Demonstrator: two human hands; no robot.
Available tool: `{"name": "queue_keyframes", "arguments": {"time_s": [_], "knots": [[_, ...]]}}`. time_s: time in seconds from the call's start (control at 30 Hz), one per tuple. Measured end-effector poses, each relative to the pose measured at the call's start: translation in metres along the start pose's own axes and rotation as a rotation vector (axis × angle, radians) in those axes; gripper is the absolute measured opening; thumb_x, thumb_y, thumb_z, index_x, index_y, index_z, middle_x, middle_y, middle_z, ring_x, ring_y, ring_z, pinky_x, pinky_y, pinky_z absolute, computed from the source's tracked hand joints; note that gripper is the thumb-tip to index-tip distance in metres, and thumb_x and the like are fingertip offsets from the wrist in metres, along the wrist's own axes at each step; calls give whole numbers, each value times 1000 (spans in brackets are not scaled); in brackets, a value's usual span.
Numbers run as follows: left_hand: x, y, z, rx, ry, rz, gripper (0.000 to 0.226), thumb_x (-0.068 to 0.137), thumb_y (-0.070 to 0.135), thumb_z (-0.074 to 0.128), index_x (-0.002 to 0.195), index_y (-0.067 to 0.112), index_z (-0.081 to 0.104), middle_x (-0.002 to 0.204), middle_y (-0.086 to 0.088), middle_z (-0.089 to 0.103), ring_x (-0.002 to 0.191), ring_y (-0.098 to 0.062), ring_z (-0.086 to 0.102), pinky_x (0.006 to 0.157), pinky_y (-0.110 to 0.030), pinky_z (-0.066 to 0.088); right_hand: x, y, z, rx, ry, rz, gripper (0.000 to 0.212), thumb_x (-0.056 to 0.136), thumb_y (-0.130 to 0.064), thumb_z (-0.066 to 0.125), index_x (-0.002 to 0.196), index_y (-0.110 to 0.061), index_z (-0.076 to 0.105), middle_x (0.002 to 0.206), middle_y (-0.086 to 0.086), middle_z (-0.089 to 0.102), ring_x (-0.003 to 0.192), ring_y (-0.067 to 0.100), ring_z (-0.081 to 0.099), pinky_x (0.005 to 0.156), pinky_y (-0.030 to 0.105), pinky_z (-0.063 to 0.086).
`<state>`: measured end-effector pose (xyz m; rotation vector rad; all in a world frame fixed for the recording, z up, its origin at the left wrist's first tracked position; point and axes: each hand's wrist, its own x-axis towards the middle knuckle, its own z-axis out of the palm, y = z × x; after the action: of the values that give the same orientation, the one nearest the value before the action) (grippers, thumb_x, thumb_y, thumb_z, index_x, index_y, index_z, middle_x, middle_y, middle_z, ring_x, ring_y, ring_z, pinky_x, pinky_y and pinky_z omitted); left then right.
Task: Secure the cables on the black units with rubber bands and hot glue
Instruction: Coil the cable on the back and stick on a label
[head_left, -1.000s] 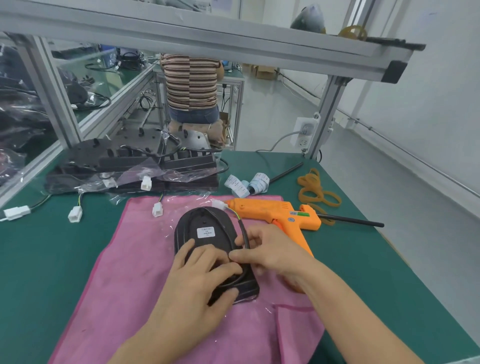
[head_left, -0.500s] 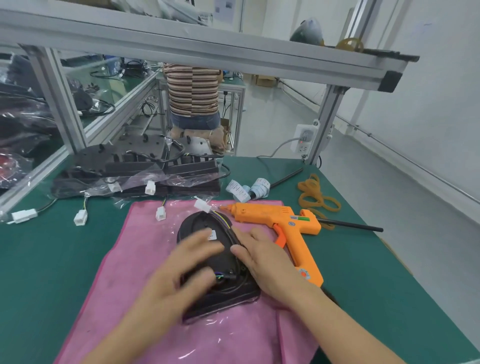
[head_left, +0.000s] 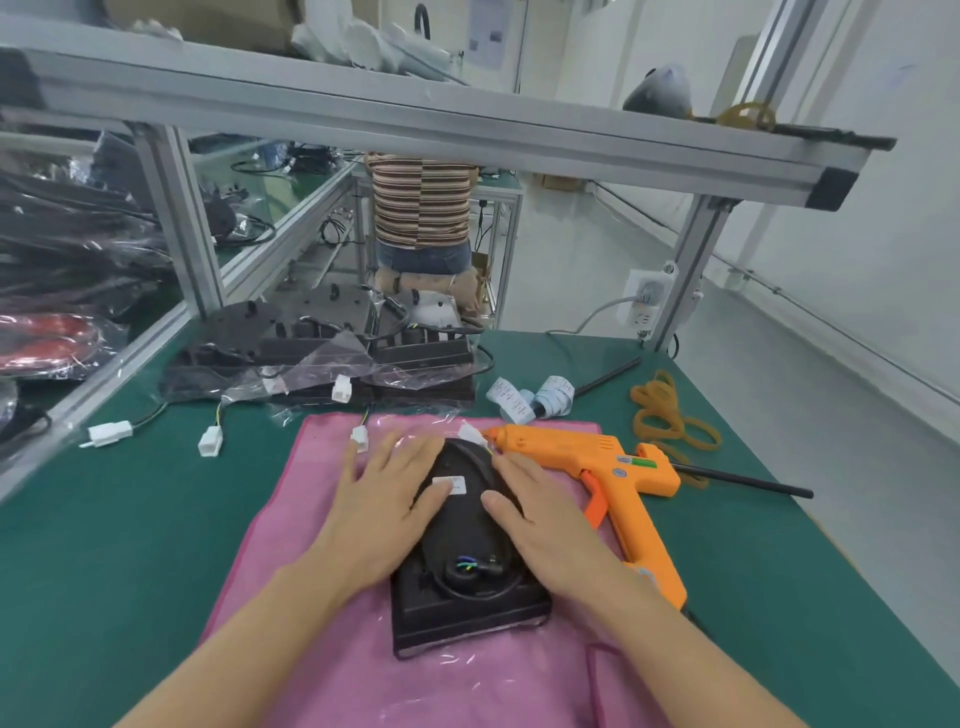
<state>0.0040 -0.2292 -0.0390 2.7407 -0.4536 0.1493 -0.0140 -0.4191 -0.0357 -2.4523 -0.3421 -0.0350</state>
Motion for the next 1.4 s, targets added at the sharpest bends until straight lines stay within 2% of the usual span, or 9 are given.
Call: {"name": "queue_keyframes", "arguments": {"time_s": [0.13,0.27,0.37,0.43,0.63,0.77,0.93,1.13,1.4], "knots": [[1,-7,0,-201,-43,-13,70,87,68,29,146,32,35,153,17,28,142,2,9,119,-40,-9,-7,0,3,80,-11,32,49,101,-33,43,148,-19,35,148,-5,40,134,5,34,106,13,22],[10,-8,-9,-587,83,-217,44,95,33,58,135,15,53,153,1,29,135,-14,33,114,-32,22,-2,-6,-3,262,-44,208,38,99,-26,49,135,-17,46,119,-8,56,105,4,51,77,0,36],[-1,-12,-5,-583,82,-412,40,94,42,54,105,6,65,107,-13,64,97,-27,58,85,-34,43,-1,-7,-3,291,-20,230,35,97,-24,52,132,-19,49,116,-9,58,100,3,52,70,-2,35],[-5,-7,-6,-675,-49,-477,46,95,47,50,76,9,68,74,4,69,76,-17,62,69,-28,45,-2,-9,-4,351,-9,249,40,95,-22,55,135,-20,47,120,-10,58,107,5,53,82,8,40],[-4,15,-10,-1365,82,-478,13,86,22,68,90,10,71,83,-6,75,67,-14,69,55,-21,52,-16,-11,-8,574,188,203,41,89,-5,61,116,-33,49,98,-20,63,85,-18,59,69,2,43],[1,18,-14,-1575,-109,-523,35,69,19,74,98,4,63,79,-15,72,59,-24,69,49,-28,54,-20,-16,-14,650,152,184,38,86,2,59,106,-30,54,85,-18,68,76,-11,63,64,8,47],[6,13,-13,-1594,-219,-568,28,67,15,72,93,4,72,85,-21,73,63,-29,71,51,-33,56,-18,-19,-22,407,37,179,12,91,-19,58,100,-14,65,91,-5,70,85,12,64,79,29,52],[11,7,-10,-1623,-291,-628,26,66,12,72,90,4,75,89,-24,73,63,-32,71,51,-36,57,-6,-12,-35,-70,-156,334,61,93,-66,33,55,-18,35,55,0,39,55,17,39,54,33,27],[12,-4,-2,-1588,-358,-583,34,53,19,78,84,4,78,92,-24,73,67,-33,72,53,-37,58,49,43,-89,-448,233,324,29,95,-17,42,71,-12,56,82,10,55,81,29,53,59,32,33]]}}
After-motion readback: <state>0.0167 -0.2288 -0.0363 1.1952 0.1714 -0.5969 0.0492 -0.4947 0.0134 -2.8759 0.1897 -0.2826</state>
